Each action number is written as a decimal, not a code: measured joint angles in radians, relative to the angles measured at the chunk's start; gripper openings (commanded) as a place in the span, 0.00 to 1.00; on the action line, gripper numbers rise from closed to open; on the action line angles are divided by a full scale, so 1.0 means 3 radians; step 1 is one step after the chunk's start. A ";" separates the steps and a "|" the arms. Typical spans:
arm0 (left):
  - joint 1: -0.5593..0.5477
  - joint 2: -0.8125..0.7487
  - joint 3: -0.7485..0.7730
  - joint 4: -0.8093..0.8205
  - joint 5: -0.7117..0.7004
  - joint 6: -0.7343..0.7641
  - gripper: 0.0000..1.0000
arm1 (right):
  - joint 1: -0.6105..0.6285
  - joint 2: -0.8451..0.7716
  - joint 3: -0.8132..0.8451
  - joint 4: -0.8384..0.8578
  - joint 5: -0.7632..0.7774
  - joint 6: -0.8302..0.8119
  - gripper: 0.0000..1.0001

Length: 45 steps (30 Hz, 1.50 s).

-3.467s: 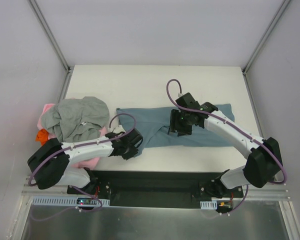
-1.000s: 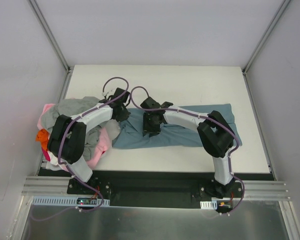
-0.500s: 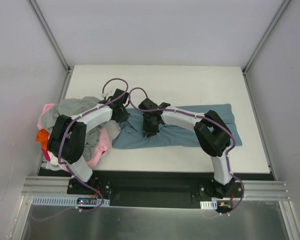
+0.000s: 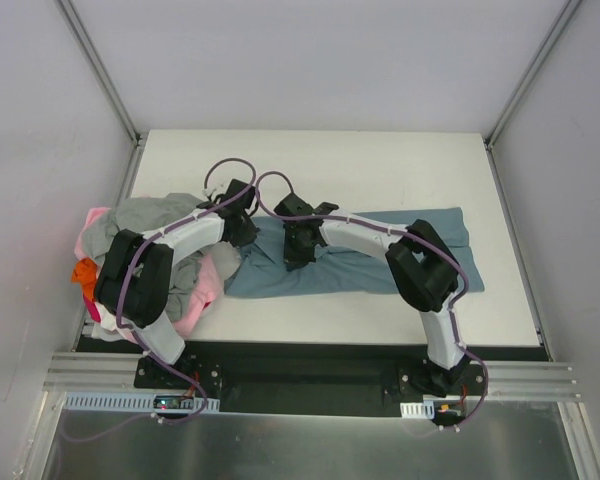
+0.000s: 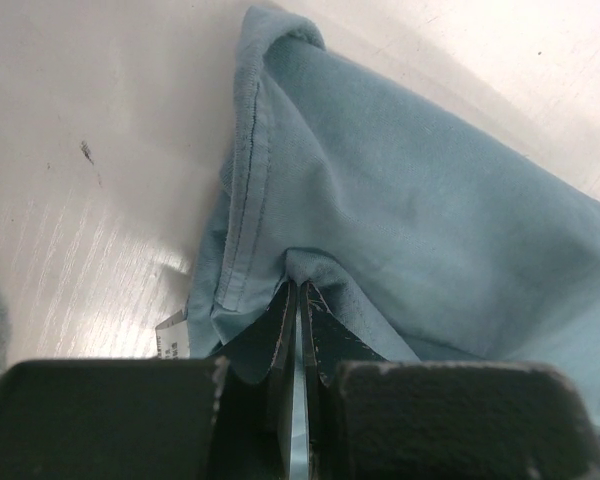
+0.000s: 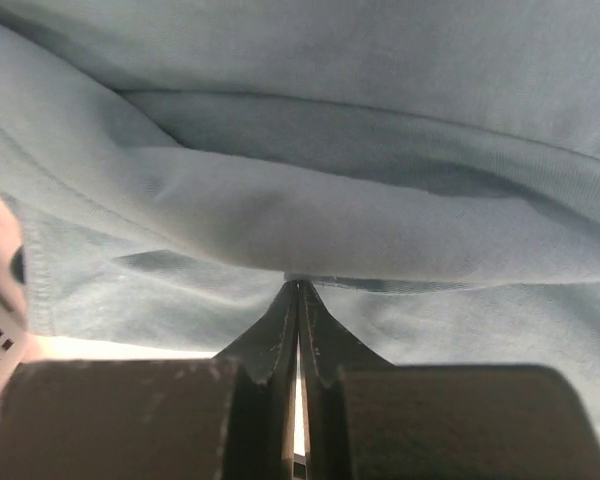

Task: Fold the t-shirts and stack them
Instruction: Fold the other side of the tshirt into a rectangle

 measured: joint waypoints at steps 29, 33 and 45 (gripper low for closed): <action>0.0022 -0.0184 -0.0118 0.0022 0.0001 0.0052 0.00 | 0.0003 -0.0244 0.0005 -0.0243 0.0161 -0.0032 0.42; 0.0042 -0.0189 -0.0118 0.0020 0.0000 0.0057 0.00 | 0.0011 -0.0113 0.0006 -0.0266 0.0161 -0.0013 0.38; 0.0043 -0.0193 -0.0118 0.0020 0.0001 0.0060 0.00 | 0.0023 0.0066 0.0149 -0.0289 0.0145 0.0009 0.32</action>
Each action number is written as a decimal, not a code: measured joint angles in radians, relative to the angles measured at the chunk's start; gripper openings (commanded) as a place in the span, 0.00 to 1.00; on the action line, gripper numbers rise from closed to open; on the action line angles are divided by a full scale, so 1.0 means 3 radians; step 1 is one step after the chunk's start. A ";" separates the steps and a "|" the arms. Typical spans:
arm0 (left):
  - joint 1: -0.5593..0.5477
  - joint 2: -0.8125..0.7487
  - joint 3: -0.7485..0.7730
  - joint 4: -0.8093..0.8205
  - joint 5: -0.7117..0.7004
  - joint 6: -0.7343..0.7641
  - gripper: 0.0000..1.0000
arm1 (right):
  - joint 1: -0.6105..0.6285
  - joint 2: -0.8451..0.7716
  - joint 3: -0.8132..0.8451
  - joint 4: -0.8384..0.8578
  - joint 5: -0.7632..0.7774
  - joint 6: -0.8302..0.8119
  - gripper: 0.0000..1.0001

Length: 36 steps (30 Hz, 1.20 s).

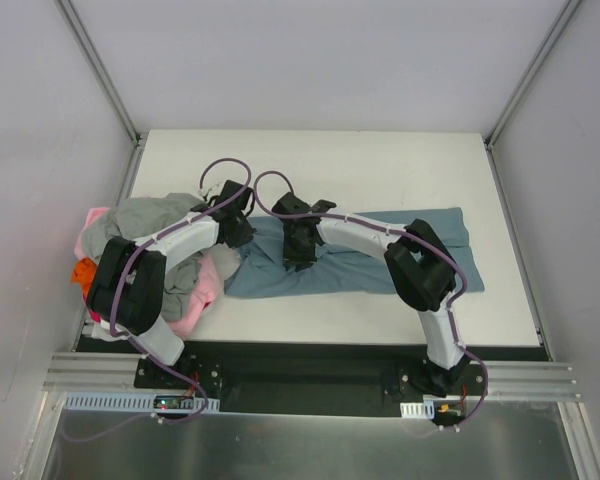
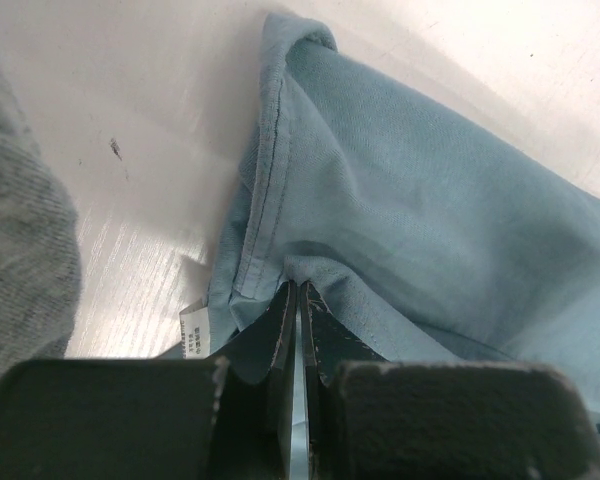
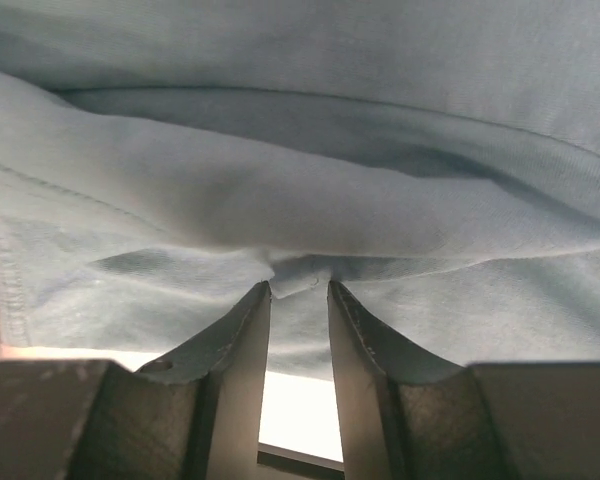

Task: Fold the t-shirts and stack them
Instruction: Fold the other side of the tshirt into a rectangle

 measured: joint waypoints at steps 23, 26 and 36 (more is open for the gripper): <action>0.0000 -0.0004 -0.0023 0.0008 0.0000 0.0000 0.00 | 0.0010 0.0098 0.0072 -0.0076 0.0060 -0.0003 0.01; 0.0000 -0.0031 -0.0039 0.0005 -0.0001 0.0011 0.00 | 0.0010 0.0017 0.0072 -0.0141 0.0094 -0.0005 0.01; 0.0000 -0.0366 -0.0117 0.0037 0.0014 0.0131 0.00 | -0.0104 -0.0642 0.0019 -0.0235 0.0076 -0.0013 0.01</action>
